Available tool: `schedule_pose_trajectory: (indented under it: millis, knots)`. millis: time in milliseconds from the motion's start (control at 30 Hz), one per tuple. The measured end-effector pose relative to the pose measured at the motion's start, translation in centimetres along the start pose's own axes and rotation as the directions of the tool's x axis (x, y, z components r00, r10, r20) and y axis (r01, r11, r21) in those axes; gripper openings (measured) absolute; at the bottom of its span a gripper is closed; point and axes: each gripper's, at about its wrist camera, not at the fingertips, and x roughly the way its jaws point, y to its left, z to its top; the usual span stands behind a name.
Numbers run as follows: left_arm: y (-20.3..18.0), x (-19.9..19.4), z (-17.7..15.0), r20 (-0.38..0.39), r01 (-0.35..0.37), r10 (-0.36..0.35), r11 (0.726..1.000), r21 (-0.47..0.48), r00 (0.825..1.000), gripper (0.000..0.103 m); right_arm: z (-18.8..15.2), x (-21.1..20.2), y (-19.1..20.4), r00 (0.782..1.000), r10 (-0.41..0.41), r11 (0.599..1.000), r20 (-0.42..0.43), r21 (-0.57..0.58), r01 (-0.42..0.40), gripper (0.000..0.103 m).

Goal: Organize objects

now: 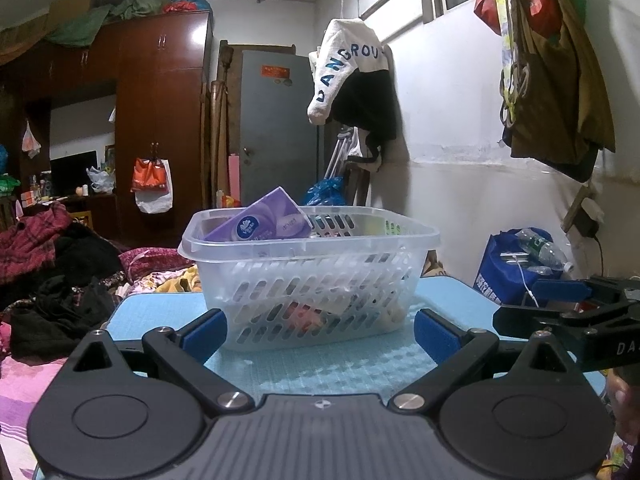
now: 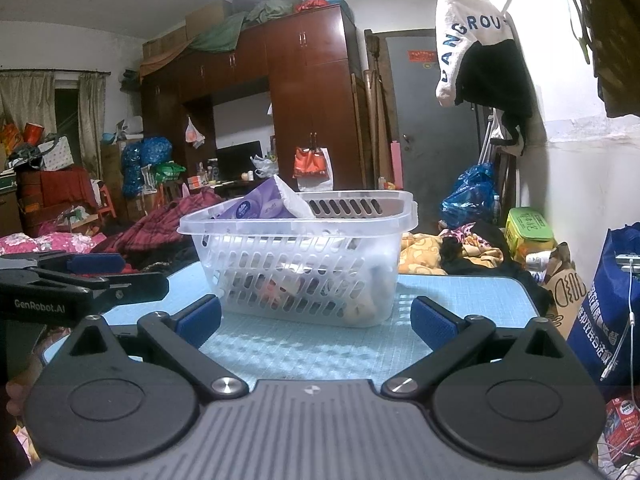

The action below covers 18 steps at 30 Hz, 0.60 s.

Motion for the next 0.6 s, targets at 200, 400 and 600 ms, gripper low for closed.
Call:
schedule_pose_trajectory:
  millis: [200,400,600]
  knots:
    - [-0.06,0.24,-0.18,-0.008,-0.001,0.001,1.0,0.005,1.0,0.101,-0.03,0.04,0.01,1.0,0.002,1.0,-0.002,-0.001,-0.002,0.103]
    - [-0.43,0.05,-0.35,0.005,-0.002,0.002,1.0,0.021,1.0,0.101,-0.03,0.08,-0.07,1.0,0.005,1.0,-0.004,-0.004,-0.005,0.103]
    - [-0.97,-0.03,-0.45,0.018,0.002,-0.002,0.999,0.036,1.0,0.101,0.0,0.18,-0.18,1.0,0.007,1.0,-0.004,-0.004,-0.007,0.103]
